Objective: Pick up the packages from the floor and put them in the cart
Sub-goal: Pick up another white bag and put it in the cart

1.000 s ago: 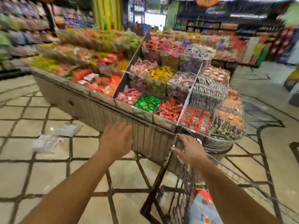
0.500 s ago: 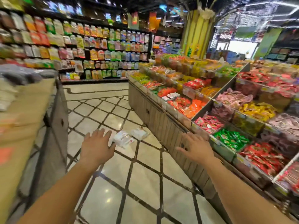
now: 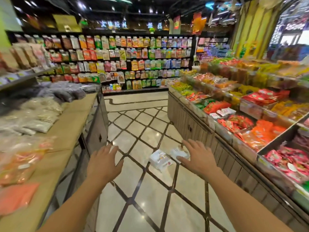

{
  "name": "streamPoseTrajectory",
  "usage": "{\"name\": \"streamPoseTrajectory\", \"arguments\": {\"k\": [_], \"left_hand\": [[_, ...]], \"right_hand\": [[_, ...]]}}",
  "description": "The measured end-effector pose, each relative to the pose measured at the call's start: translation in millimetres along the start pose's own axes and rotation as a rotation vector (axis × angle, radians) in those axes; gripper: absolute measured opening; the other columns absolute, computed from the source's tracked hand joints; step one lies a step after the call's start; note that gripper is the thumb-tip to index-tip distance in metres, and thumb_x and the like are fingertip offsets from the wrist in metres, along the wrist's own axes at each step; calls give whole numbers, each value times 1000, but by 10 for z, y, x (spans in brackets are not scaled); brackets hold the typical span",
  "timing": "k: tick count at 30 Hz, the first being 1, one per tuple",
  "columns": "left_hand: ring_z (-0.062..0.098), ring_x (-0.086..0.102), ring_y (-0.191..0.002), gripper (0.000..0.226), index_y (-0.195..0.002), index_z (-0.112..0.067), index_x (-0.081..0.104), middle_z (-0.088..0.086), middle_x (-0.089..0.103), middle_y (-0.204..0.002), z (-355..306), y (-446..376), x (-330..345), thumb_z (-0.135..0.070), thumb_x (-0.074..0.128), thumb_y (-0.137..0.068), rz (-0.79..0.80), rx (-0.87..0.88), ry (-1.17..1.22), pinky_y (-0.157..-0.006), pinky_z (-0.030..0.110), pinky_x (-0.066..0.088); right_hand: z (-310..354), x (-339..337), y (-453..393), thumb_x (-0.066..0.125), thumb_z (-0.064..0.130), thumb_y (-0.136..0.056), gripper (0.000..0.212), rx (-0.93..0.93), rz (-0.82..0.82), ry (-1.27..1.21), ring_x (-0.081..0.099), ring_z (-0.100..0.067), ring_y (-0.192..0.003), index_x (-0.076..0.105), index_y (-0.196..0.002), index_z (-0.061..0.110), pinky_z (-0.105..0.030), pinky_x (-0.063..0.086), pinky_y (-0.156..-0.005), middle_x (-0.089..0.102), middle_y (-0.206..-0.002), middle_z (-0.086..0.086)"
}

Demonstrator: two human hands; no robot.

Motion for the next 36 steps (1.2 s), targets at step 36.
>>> {"name": "streamPoseTrajectory", "arguments": {"k": [36], "left_hand": [[29,43,-143,67,-152,-20,47,9,52,-153,-257,-6458,1200,-54,52,-95,-26,200,266,-119,48,30]], "right_hand": [[187,203,-6093,47,72,-94,76,-40,-253,-39,46,-31,-142,43,-155,27,-51,45,-107,51,-154,-3]]}}
Point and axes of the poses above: each hand's wrist, its own y-axis away from the middle knuckle, its own x-axis out of the palm, z = x × y, the point moved 5 cm from there along -y, towards the middle knuckle
